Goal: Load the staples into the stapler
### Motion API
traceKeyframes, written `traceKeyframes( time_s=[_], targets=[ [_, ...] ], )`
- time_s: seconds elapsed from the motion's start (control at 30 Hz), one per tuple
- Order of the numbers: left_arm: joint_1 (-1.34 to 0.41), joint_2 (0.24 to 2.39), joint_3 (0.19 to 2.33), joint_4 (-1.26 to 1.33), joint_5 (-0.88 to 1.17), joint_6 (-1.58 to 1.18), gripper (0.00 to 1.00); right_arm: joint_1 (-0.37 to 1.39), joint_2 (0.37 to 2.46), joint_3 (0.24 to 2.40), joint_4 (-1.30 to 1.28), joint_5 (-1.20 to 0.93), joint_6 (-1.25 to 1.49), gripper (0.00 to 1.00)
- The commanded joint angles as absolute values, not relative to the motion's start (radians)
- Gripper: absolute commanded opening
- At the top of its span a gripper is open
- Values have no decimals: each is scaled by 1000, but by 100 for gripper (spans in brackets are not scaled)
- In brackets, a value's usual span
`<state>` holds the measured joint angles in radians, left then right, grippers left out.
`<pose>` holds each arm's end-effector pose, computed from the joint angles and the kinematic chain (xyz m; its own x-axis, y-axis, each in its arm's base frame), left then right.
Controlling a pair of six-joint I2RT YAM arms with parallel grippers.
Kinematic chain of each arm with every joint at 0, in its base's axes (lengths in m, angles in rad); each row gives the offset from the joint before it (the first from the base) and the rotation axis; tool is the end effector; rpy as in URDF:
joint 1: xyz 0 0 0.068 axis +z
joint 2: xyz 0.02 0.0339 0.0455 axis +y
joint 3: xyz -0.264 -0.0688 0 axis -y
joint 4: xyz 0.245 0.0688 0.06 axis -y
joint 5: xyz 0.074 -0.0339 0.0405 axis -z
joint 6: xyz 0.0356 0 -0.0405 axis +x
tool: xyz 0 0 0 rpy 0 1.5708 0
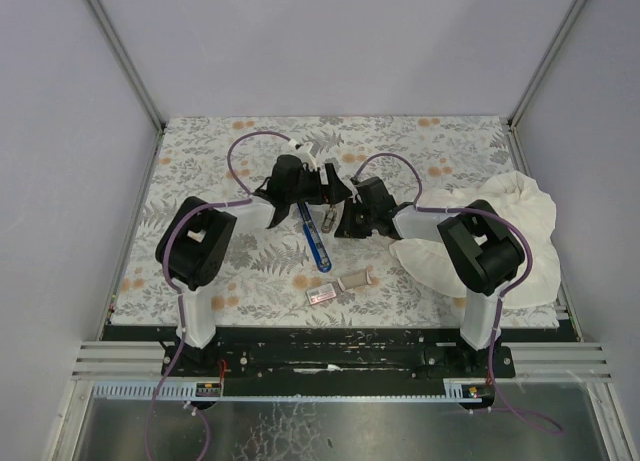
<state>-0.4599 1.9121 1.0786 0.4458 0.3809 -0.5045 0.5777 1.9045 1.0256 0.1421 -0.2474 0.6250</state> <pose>0.3674 -0.1968 0.1808 -0.6448 -0.1814 -0.7425 0.4669 0.6756 -0.5705 0.3214 0.2199 0.1396 -0.8552 0.1197 -0.5043 -0.2233 0.7930 0.5668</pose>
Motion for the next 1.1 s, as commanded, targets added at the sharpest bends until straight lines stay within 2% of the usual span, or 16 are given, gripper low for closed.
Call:
traceKeyframes(
  time_s=[0.0, 0.4, 0.47, 0.63, 0.73, 0.83, 1.07],
  targets=[
    [-462, 1986, 1147, 372, 432, -503, 82, 579, 1937, 1040, 110, -204, 590, 21],
    [-462, 1944, 1092, 423, 412, -489, 82, 578, 1899, 1031, 98, -210, 582, 23],
    [-462, 1897, 1068, 419, 381, -477, 84, 578, 1868, 1029, 76, -199, 564, 29],
    [-461, 1735, 1004, 351, 254, -450, 88, 578, 1769, 1015, 19, -162, 526, 52],
    [-439, 1660, 982, 265, 175, -470, 90, 594, 1715, 1003, -4, -127, 501, 61],
    [-376, 1600, 950, 182, 162, -545, 91, 673, 1695, 1037, -62, -38, 457, 65],
    [-174, 1444, 800, 157, 272, -722, 92, 813, 1804, 1205, -135, 130, 405, 66]
  ],
)
